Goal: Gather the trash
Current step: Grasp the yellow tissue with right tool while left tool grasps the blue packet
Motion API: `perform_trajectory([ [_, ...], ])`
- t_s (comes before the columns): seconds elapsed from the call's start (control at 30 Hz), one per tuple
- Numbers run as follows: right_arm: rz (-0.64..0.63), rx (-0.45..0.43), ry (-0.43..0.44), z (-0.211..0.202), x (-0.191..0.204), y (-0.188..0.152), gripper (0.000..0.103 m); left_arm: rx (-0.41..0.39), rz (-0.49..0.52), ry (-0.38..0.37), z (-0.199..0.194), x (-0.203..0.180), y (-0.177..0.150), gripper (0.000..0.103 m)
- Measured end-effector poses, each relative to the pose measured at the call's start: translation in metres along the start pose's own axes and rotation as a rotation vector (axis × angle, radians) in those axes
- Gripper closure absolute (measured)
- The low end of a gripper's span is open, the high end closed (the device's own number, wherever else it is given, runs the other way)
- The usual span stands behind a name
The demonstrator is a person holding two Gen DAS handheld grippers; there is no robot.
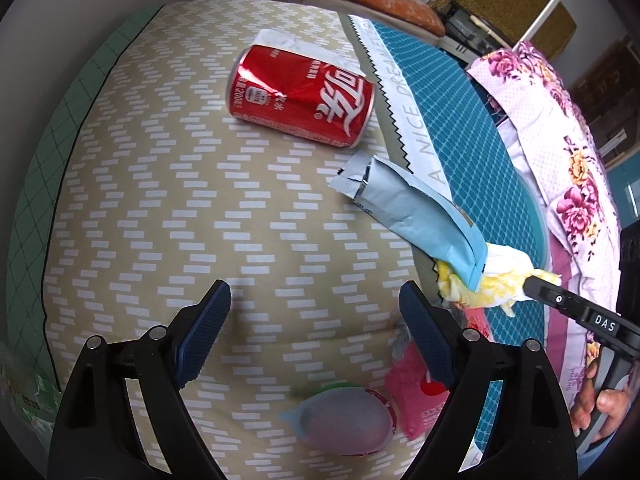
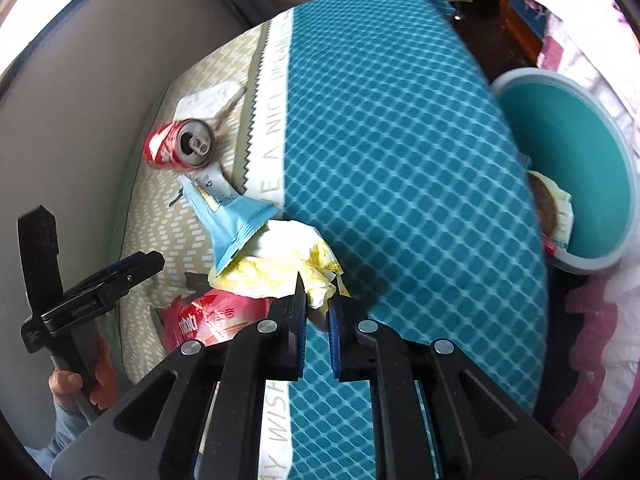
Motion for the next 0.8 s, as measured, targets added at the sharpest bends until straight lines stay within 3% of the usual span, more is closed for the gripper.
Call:
perform_trajectory([
  [0.43, 0.001, -0.009, -0.084, -0.020, -0.034, -0.016, 0.090, 0.017, 0.106, 0.040, 0.011, -0.039, -0.002, 0.016],
  [0.8, 0.050, -0.053, -0.126, -0.030, -0.066, -0.026, 0.092, 0.047, 0.113, 0.039, 0.020, -0.052, 0.001, 0.016],
])
Point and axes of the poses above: each gripper's, at about its wrist camera, not at the fingertips, and z roughly the way its jaws point, x to its left, y to its top, the point moved 2 cm from there along z, roughly the way its jaws point, and after that the axes turned 12 degrees about x, right-handed, at the moved point
